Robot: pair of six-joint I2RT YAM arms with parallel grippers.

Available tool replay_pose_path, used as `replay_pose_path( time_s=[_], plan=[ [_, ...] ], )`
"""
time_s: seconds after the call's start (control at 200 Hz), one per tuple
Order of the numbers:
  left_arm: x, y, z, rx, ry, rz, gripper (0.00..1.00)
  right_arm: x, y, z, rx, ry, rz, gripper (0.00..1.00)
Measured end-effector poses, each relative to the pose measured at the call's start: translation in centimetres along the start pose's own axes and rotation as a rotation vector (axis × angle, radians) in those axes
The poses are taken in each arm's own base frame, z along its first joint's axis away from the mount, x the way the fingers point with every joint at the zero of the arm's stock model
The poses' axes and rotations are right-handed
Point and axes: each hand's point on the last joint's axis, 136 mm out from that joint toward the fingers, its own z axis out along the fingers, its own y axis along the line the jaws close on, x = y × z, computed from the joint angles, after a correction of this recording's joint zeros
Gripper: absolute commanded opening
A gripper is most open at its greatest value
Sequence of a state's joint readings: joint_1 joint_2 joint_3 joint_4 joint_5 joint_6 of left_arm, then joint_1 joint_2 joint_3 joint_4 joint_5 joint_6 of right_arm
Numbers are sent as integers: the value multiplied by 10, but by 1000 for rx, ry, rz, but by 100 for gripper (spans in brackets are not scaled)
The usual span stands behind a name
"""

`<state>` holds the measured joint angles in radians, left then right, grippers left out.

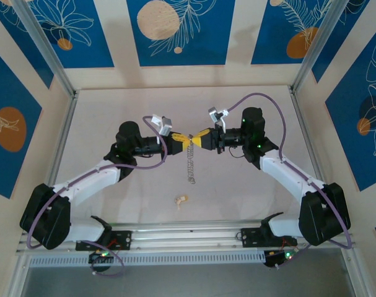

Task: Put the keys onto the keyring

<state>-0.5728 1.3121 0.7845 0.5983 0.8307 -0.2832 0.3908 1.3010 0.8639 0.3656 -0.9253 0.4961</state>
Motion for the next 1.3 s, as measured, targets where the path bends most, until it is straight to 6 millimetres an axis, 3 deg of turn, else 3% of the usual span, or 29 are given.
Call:
replay_pose_path(
  time_s=[0.61, 0.75, 1.07, 1.155, 1.3],
  plan=[
    [0, 0, 0, 0, 1, -1, 0, 1, 0, 3, -11, 9, 5, 13],
    [0, 0, 0, 0, 1, -1, 0, 1, 0, 3, -12, 9, -2, 0],
    [0, 0, 0, 1, -2, -2, 0, 0, 0, 3, -12, 6, -14, 0],
    [-2, 0, 0, 1, -7, 0, 11, -1, 0, 3, -11, 0, -22, 0],
    [-5, -2, -1, 6, -22, 9, 18, -3, -2, 1, -1, -12, -14, 0]
  ],
)
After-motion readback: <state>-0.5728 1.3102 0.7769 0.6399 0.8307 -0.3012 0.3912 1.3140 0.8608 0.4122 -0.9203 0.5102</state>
